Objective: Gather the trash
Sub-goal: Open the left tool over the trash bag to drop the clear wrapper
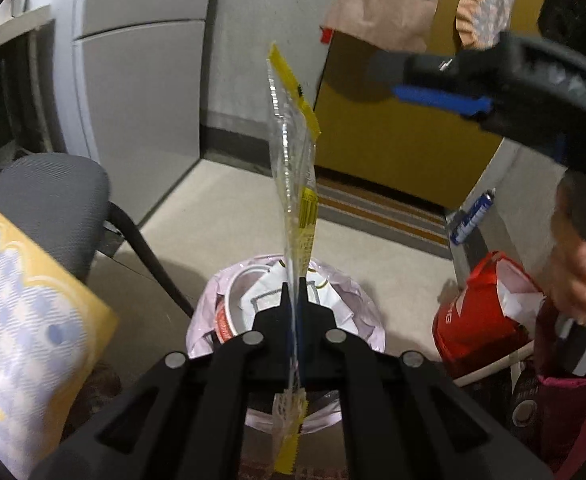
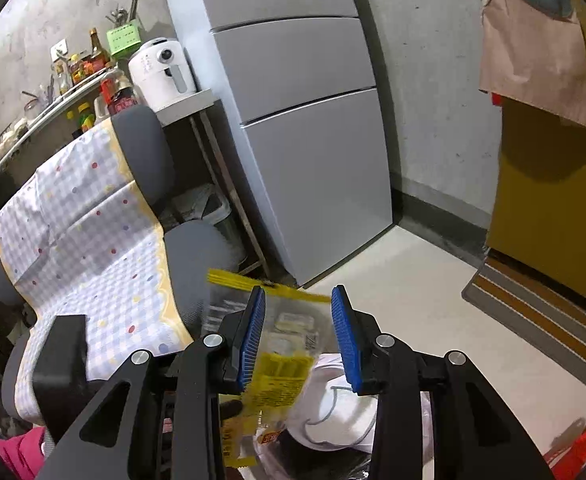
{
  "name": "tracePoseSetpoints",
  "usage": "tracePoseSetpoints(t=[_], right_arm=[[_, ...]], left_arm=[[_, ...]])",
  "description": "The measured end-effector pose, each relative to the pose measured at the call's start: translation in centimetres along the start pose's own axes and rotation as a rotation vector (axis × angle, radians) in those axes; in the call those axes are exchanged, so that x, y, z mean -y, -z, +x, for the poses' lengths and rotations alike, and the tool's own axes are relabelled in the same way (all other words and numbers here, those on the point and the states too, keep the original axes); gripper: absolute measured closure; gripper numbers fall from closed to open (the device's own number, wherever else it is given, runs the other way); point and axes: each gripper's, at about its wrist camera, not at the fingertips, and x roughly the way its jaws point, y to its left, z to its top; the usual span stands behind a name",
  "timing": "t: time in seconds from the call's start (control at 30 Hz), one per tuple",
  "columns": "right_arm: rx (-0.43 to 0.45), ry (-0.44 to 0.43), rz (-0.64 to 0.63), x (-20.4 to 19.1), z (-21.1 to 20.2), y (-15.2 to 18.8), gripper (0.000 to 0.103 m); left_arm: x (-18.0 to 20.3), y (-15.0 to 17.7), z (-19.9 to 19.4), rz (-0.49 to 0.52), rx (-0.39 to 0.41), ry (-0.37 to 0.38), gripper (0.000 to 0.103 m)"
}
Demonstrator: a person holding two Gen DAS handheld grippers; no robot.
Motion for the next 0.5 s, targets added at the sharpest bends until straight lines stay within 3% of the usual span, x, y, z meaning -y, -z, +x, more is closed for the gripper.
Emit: tracePoseSetpoints(t=[0.1,0.17,0.27,0.5], right_arm=[[-0.004,0.011,0.016,0.8,0.1,0.0,0.066],[-0.008,0.016,0.024,1.1,0.2,0.1,0.066],[-0.022,0.019,0.026,1.2,0.5,0.3,0.066],[-0.058,-0.007,-0.013,-0.7,0.9,0.6,0.062]], left_arm=[[-0.3,-0.5,1.7,-0.019,-0.026,0.003,0.058],[-0.8,-0.8,2.7,-0.034,-0.040,0.007,0.056],[-1.5,-0.7,3.4,-0.047,-0.056,-0.048,0.056],[-3.7,-0.4,-1.2,-0.088,0.034,-0.232,0.056]])
